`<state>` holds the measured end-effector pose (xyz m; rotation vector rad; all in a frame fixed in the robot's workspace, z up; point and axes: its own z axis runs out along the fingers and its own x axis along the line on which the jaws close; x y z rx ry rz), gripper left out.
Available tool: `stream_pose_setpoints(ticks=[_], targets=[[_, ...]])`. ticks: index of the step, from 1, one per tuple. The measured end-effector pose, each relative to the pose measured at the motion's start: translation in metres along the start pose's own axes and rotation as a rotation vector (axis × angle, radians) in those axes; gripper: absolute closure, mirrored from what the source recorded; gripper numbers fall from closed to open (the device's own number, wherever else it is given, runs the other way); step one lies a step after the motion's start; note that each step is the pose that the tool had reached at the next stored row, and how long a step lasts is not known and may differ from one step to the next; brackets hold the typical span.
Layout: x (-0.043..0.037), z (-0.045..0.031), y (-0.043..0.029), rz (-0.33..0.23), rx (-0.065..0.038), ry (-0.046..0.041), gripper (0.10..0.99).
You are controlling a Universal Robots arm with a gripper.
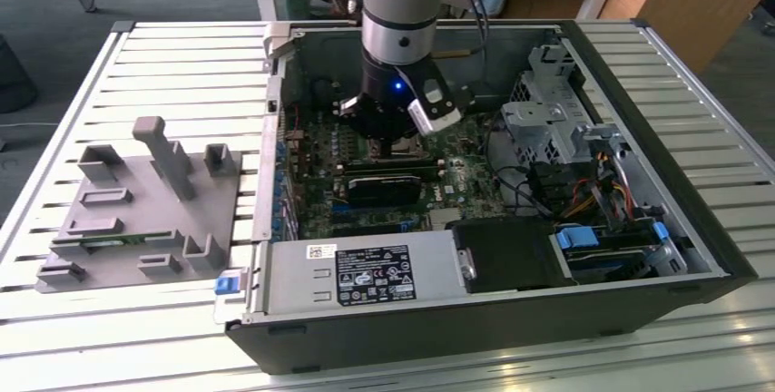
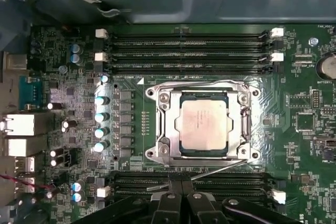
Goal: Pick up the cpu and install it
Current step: 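Install the second cpu locking lever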
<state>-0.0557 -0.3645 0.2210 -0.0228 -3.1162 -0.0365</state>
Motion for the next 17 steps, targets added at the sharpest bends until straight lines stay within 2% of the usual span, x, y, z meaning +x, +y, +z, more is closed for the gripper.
stream_pose_setpoints(ticks=[3, 11, 14, 17], targets=[[0.0005, 0.0006, -0.0038, 0.0, -0.012, 0.0002, 0.98], [0.0032, 0.0021, -0.0131, -0.002, -0.082, 0.001, 0.98], [0.004, 0.0034, -0.0173, -0.003, -0.104, 0.0008, 0.98], [0.0055, 0.0044, -0.0182, -0.003, -0.128, 0.0004, 0.98]])
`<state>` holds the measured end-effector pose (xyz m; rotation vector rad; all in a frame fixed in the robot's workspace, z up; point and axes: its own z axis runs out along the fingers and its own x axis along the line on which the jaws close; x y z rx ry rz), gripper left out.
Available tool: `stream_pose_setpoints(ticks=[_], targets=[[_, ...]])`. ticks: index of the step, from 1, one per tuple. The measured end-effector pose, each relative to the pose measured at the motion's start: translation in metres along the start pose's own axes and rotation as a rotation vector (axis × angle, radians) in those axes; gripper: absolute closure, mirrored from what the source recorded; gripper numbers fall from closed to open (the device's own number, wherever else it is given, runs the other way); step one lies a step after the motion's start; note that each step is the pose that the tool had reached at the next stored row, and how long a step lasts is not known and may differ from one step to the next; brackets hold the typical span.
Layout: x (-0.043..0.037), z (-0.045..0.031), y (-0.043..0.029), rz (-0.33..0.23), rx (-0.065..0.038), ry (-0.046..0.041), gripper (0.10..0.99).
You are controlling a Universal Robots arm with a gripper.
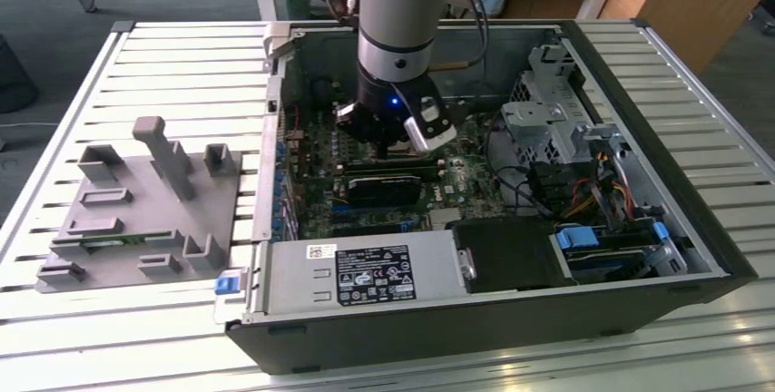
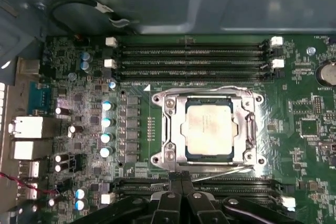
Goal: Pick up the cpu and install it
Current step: 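Install the second cpu locking lever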
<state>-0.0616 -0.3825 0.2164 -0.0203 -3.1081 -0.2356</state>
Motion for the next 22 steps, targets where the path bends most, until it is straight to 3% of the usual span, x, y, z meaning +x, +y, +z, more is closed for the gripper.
stream_pose_setpoints(ticks=[6, 13, 22], targets=[[0.0052, 0.0046, -0.0031, -0.001, -0.023, -0.0008, 0.98], [0.007, 0.0121, -0.0051, -0.002, -0.042, -0.002, 0.98], [0.0113, 0.0119, -0.0099, -0.002, -0.066, -0.002, 0.98]])
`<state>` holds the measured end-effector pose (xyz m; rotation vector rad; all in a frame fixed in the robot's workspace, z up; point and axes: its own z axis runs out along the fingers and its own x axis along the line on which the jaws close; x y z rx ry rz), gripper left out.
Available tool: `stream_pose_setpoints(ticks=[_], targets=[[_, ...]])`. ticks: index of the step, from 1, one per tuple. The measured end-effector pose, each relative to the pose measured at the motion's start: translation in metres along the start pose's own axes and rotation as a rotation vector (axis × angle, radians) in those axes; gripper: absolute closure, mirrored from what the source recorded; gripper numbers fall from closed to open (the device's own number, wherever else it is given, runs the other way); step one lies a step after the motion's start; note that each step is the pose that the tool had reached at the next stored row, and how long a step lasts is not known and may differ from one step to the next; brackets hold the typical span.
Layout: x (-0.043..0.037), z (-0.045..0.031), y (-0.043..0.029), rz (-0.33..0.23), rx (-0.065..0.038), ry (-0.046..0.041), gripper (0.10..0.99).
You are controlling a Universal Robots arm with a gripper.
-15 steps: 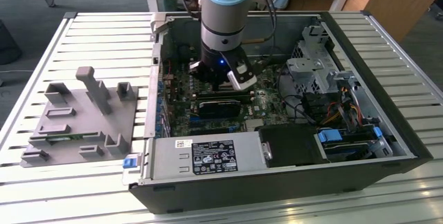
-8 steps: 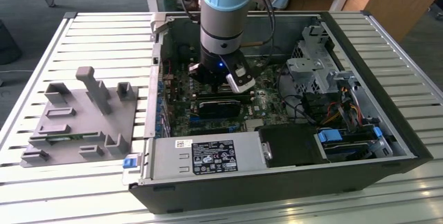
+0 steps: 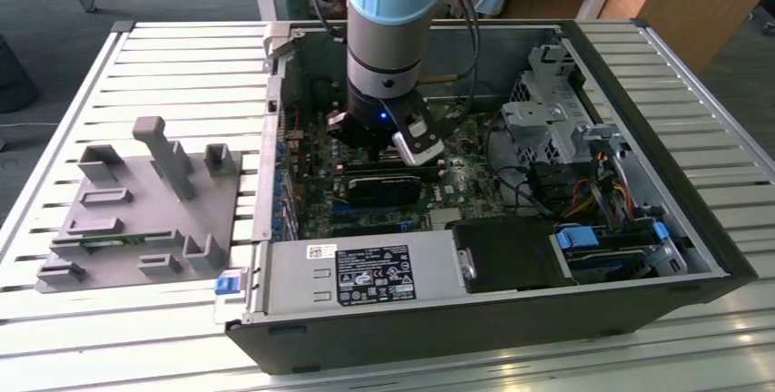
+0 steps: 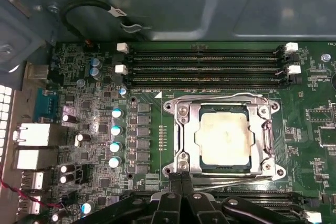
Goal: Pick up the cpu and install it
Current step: 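Install the second cpu locking lever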
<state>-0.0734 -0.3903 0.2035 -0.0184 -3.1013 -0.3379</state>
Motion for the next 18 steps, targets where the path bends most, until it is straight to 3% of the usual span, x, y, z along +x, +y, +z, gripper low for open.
stream_pose_setpoints(ticks=[5, 9, 15, 18], targets=[[0.0015, -0.0007, -0.0055, 0.0, -0.017, 0.0, 0.98], [0.0023, -0.0004, -0.0068, -0.001, -0.029, -0.0001, 0.98], [0.0022, 0.003, -0.0076, -0.001, -0.037, 0.0001, 0.98], [0.0022, 0.0044, -0.0079, -0.001, -0.049, 0.0002, 0.98]])
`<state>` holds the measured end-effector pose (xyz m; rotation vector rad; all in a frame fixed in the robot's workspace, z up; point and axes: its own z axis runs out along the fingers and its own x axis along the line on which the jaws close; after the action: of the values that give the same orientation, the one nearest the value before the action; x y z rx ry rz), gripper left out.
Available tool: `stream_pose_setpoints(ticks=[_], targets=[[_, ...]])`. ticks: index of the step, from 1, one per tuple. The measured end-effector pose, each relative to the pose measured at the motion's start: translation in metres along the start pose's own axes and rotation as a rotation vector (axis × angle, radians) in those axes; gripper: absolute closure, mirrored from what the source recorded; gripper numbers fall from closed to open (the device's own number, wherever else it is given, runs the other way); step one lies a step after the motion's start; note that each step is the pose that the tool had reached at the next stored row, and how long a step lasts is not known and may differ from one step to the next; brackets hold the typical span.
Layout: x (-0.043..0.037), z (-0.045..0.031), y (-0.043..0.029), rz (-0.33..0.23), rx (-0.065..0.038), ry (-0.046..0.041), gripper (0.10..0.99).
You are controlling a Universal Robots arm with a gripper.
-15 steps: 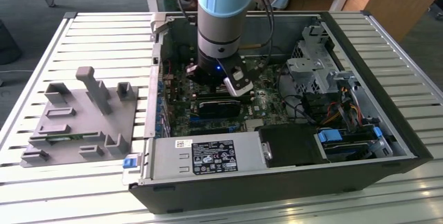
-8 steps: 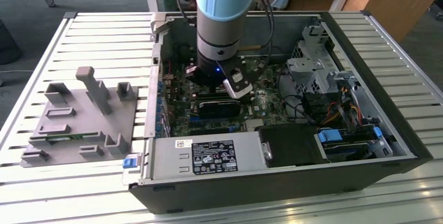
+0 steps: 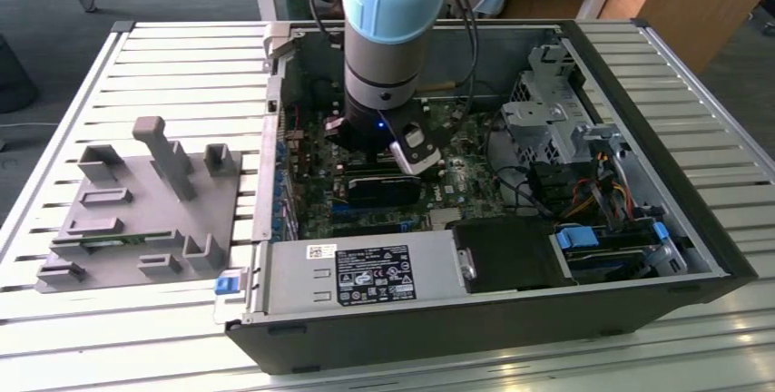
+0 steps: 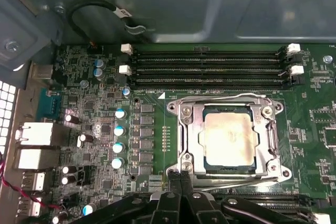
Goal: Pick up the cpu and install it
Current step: 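Install the second cpu locking lever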
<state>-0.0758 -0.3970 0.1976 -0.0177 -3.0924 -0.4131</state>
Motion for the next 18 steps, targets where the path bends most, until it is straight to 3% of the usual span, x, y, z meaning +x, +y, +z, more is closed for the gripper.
stream_pose_setpoints(ticks=[5, 18], targets=[[0.0001, 0.0025, 0.0001, 0.0, -0.017, 0.0002, 0.98], [0.0052, 0.0089, -0.0011, -0.001, -0.049, 0.0008, 0.98]])
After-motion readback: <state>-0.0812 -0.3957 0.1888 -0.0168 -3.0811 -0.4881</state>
